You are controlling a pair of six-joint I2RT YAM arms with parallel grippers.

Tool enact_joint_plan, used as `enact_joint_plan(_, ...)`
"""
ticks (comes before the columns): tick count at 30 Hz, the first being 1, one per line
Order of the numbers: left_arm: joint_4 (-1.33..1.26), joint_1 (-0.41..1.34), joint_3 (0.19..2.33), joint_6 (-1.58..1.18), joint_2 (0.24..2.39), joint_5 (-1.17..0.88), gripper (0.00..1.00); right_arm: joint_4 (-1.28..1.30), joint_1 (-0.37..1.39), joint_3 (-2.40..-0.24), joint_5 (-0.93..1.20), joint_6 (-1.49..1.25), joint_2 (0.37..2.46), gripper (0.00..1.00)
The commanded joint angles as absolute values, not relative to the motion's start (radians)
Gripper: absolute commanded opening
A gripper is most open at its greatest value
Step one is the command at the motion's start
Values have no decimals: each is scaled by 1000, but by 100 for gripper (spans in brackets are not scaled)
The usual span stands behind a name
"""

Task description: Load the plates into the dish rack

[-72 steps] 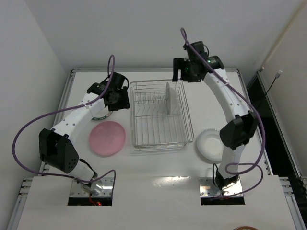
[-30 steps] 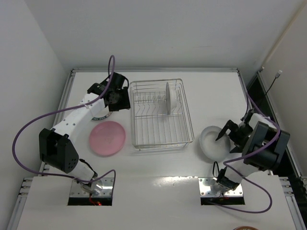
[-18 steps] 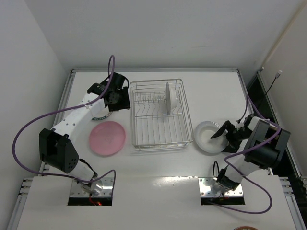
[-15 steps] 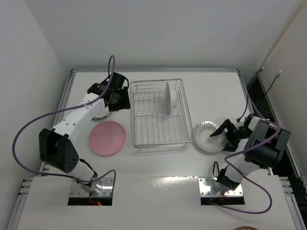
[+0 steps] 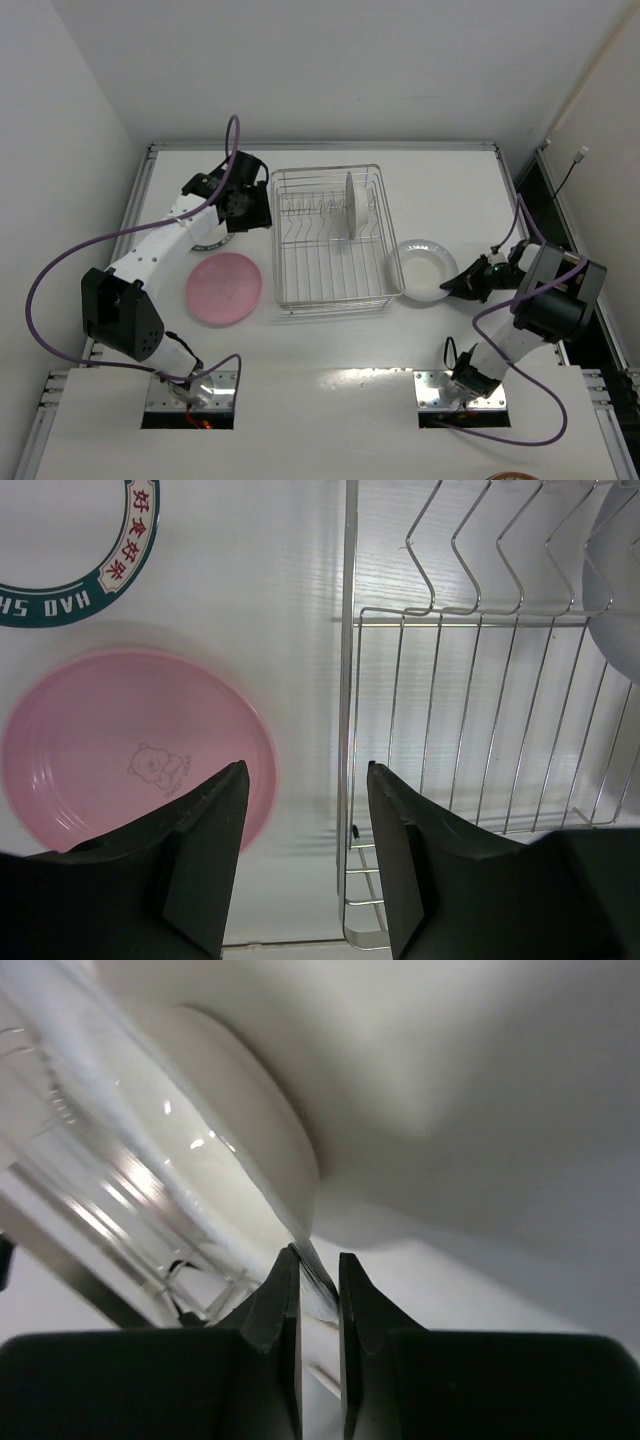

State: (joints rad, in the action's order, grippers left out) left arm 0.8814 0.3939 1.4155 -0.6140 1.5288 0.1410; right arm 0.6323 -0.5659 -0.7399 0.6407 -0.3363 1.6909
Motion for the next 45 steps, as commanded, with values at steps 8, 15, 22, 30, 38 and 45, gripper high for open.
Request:
enact_joint_plan(8,865,402,1410,-620,1514,121,48,630,-517,-949,496,-466,1502,0)
enact_joint_plan(15,865,402,1410,-620,1523,103,48,765,-453,-1170,293,-502,1447,0)
enact_joint_plan(22,865,402,1410,-629,1523,103,48,735,-379,-1203,293,-534,1413,0)
enact_joint_plan(30,865,402,1401,-629,1514,103,48,715,-370,-1096,281,-525,1404,0)
enact_joint_plan(38,865,402,1391,-629,1505,103,48,707,-370,-1098,261,-525,1381,0)
enact_joint_plan(45,865,402,1391,-629,1505,103,48,660,-386,-1036,296,-526,1431,0)
